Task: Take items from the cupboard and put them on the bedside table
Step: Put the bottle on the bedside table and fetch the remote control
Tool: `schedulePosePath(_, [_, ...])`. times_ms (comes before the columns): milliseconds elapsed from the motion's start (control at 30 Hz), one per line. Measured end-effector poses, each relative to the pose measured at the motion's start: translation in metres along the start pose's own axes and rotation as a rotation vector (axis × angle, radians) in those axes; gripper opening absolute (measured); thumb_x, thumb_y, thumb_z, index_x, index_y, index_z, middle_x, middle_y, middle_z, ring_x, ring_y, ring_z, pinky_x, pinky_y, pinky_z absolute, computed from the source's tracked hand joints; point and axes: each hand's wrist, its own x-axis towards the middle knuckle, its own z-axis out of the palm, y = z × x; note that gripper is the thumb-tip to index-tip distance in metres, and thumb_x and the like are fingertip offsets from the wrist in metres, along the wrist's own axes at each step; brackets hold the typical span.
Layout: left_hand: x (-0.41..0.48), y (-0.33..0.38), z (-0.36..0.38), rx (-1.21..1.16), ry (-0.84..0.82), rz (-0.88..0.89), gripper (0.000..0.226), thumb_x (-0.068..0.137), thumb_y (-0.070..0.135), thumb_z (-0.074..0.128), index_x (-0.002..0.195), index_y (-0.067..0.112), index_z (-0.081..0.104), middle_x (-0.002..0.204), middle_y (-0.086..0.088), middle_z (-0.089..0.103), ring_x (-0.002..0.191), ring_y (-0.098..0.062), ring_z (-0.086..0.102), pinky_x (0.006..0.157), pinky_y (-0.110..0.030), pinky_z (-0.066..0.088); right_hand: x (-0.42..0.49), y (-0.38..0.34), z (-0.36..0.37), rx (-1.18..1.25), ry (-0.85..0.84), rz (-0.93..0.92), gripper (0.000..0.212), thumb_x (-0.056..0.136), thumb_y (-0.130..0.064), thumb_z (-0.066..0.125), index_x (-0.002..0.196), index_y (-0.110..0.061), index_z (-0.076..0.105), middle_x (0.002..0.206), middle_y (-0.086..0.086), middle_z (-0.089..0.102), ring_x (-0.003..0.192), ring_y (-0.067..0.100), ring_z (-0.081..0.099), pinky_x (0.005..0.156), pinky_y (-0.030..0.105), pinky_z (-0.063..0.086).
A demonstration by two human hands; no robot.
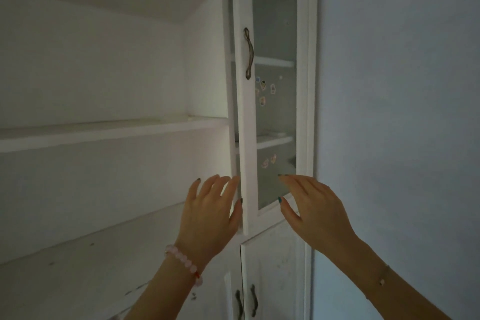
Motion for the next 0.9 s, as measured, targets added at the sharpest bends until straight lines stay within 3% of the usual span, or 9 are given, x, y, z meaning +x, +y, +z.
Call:
schedulePosePath(233, [0.027, -0.01, 0.051, 0.027, -0.052, -0.015, 0.045, 0.087, 0.035, 0.035, 0.117, 0.013, 0.061, 0.103, -0.003, 0.069, 0.096, -0.023, 0.066, 0.087, -0.05, 0.051, 0.029, 0.041, 0.055, 0.02, -0.017, -0.022, 0.04, 0.084, -0.034, 0.047, 0.112, -0.009, 0.062, 0.102, 0.008, 0.07, 0.088, 0.024, 0.067, 0.076, 0.036, 0.054])
schedulePosePath(400, [0.045, -0.01, 0.072, 0.068, -0.072, -0.059, 0.047, 0.087, 0.036, 0.035, 0.117, 0.013, 0.062, 0.099, -0.004, 0.07, 0.09, -0.023, 0.068, 0.081, -0.048, 0.054, 0.061, 0.065, 0.081, 0.095, -0.019, -0.11, 0.046, 0.086, -0.037, 0.037, 0.112, -0.01, 0.062, 0.102, 0.007, 0.07, 0.088, 0.023, 0.066, 0.077, 0.034, 0.052])
schedulePosePath(667, [0.109, -0.003, 0.074, 0.224, 0.019, -0.128, 0.044, 0.085, 0.034, 0.037, 0.111, 0.012, 0.065, 0.091, -0.001, 0.072, 0.082, -0.02, 0.069, 0.078, -0.044, 0.055, 0.159, 0.11, 0.099, 0.205, 0.137, -0.233, 0.042, 0.084, -0.033, 0.043, 0.109, -0.007, 0.064, 0.098, 0.011, 0.071, 0.083, 0.029, 0.068, 0.074, 0.043, 0.054])
schedulePosePath(900, [0.14, 0.007, 0.072, 0.307, 0.073, -0.155, 0.042, 0.086, 0.032, 0.037, 0.107, 0.013, 0.067, 0.091, -0.001, 0.071, 0.081, -0.019, 0.068, 0.076, -0.043, 0.056, 0.27, 0.131, 0.105, 0.226, 0.205, -0.335, 0.039, 0.084, -0.019, 0.049, 0.119, -0.003, 0.056, 0.112, 0.017, 0.063, 0.101, 0.033, 0.059, 0.085, 0.044, 0.048])
